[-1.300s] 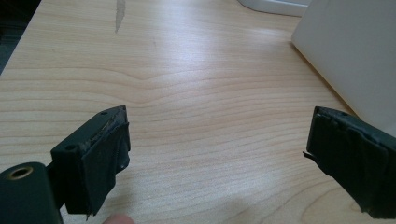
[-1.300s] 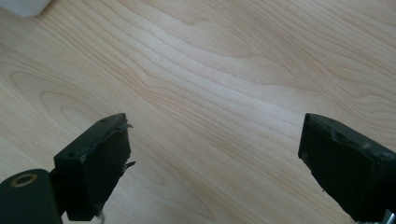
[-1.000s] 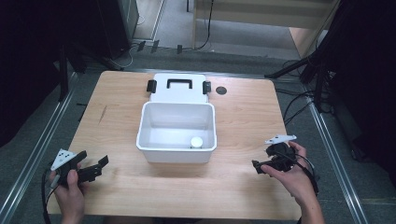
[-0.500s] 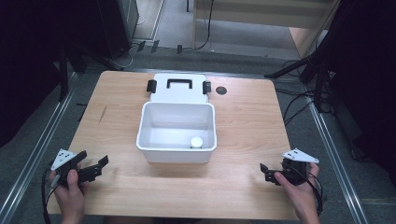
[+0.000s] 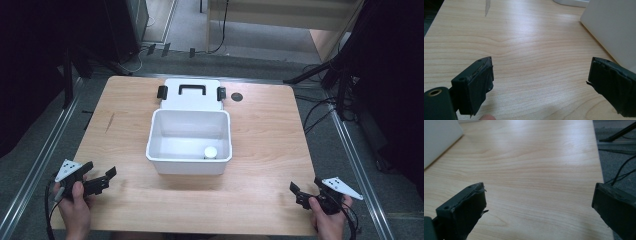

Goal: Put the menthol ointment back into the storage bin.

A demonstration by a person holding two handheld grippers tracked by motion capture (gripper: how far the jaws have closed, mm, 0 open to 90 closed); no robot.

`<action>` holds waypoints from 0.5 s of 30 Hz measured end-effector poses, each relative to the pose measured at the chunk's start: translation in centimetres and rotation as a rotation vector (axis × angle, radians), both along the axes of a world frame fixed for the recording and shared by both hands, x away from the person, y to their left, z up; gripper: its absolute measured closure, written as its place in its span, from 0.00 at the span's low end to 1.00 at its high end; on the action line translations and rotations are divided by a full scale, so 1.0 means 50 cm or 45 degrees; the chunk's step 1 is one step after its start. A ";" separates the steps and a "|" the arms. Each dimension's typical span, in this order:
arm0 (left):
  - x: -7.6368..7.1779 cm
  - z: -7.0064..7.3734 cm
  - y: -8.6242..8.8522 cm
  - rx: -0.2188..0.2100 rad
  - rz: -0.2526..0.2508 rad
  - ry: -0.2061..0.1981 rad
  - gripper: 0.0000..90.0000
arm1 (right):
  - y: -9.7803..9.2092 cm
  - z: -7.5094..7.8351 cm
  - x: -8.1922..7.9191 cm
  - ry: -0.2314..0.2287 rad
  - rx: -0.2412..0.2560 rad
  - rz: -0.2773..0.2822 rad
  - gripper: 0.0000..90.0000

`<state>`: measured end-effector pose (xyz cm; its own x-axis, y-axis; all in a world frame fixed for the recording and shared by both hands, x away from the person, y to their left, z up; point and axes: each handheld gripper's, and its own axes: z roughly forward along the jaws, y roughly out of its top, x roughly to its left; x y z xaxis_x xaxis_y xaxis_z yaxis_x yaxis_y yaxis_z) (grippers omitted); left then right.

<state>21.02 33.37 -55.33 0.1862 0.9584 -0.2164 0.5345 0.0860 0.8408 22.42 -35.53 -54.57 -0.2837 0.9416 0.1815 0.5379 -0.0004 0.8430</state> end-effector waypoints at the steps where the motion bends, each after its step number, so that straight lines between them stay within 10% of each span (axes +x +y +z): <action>1: 0.000 0.000 -0.001 0.007 -0.002 0.004 0.08 | -0.003 0.003 -0.003 -0.019 0.001 -0.014 0.00; 15: 0.002 0.000 -0.001 0.007 -0.014 0.013 0.08 | -0.011 -0.003 -0.008 -0.070 0.068 -0.068 0.00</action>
<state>21.11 33.32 -55.33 0.1949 0.9573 -0.2134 0.5441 0.0755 0.8356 22.00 -36.08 -54.71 -0.2441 0.9450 0.2176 0.4884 -0.0740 0.8695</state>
